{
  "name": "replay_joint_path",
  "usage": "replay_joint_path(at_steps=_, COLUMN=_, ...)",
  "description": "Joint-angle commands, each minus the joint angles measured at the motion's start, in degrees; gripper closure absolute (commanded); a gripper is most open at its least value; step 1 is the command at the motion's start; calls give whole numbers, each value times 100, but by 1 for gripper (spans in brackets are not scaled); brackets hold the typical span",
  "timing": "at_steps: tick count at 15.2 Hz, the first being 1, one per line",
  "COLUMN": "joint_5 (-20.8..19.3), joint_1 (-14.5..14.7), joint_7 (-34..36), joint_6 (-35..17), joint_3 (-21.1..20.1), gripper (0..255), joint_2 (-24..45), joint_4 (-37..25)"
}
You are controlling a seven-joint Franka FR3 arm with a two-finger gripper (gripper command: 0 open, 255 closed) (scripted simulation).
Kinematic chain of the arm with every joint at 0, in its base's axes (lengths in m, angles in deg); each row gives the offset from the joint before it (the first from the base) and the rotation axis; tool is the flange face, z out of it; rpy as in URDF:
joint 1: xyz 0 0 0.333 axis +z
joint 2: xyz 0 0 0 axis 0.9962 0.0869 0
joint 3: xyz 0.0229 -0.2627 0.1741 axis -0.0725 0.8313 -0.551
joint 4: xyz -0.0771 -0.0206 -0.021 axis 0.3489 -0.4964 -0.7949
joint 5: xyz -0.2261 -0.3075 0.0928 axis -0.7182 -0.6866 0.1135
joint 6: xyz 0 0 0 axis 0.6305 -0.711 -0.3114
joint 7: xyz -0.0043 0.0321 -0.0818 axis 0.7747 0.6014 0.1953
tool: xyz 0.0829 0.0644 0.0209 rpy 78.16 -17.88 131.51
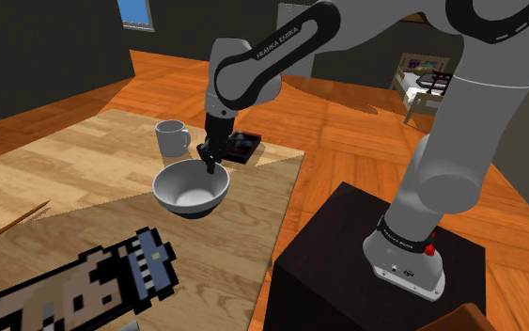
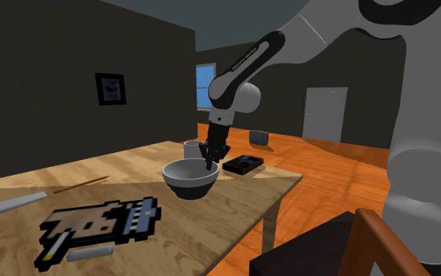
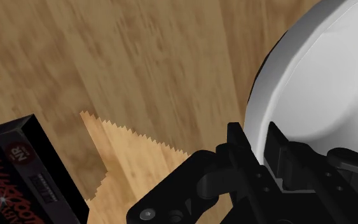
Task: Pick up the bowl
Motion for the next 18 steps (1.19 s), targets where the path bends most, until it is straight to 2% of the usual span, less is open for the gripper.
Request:
replay_joint_path(at_steps=1, joint_5=-5, joint_1=2, joint_7=3, joint_6=11, joint_3=-1, gripper=255, joint_2=8, joint_4=-8)
replay_joint_path(at_steps=16, joint_5=-78, joint_1=-38, joint_7=197, joint_6=1124, joint_3=36, gripper=255, joint_2=-559, joint_4=-569)
replay_joint_path(at_steps=18, joint_5=-78, joint_1=-39, joint_7=199, joint_6=1135, joint_3=37, gripper=255, joint_2=-563, joint_4=-576)
